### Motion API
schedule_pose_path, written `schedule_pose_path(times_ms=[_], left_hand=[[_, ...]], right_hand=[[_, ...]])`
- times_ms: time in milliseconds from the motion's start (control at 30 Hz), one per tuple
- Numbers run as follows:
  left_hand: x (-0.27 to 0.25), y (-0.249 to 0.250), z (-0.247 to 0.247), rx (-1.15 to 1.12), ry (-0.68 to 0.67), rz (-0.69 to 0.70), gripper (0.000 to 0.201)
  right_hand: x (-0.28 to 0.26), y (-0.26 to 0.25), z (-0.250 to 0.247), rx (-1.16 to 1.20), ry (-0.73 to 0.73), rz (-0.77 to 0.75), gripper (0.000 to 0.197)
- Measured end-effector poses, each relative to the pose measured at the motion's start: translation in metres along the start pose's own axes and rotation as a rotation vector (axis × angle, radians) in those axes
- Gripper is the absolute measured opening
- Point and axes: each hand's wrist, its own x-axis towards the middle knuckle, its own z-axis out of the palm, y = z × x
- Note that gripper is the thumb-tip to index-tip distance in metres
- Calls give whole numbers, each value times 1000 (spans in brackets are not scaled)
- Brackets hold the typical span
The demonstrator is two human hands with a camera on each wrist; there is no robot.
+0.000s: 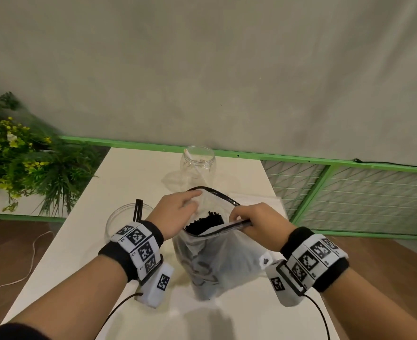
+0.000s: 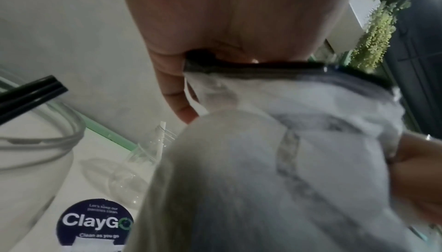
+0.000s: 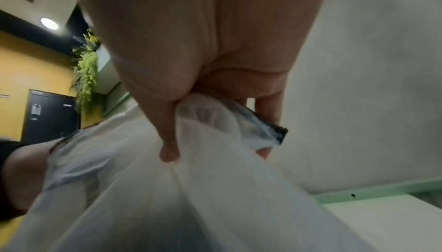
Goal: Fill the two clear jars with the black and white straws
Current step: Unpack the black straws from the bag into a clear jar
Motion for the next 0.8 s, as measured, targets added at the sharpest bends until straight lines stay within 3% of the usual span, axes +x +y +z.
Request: schedule_pose_path(times_ms=[33,133,233,300,367,433,567,700,800], left_hand=[[-1,-2,0,33,-31,-7,46],[-1,-7,5,264,-183,35,93],[-1,-14,14,344,-321,35,107],[-3,-17,19,343,-348,16,106],[-4,-17,23,359,-338,11,108],[-3,-17,25,361,-328,5,109],[-6,-20,26,378,-299,30,99],[-12,-25,26,330,-290,49,83],[-15,-28,25,290,-275,43,74]], right_hand=[[-4,-3,1,6,-9,-4,14],[-13,-5,4,90,-121,102,25],[-18,-8,5,358,-136,206,42],[-17,-6,9,269,-45,212,40],[-16,-5,16,31,30,142,25],[-15,-6,21,-185,23,71,19],[-9,-6,27,-490,-26,109,32],[-4,4,33,-466,54,265,47],[-3,5,37,-455,183,148,29]])
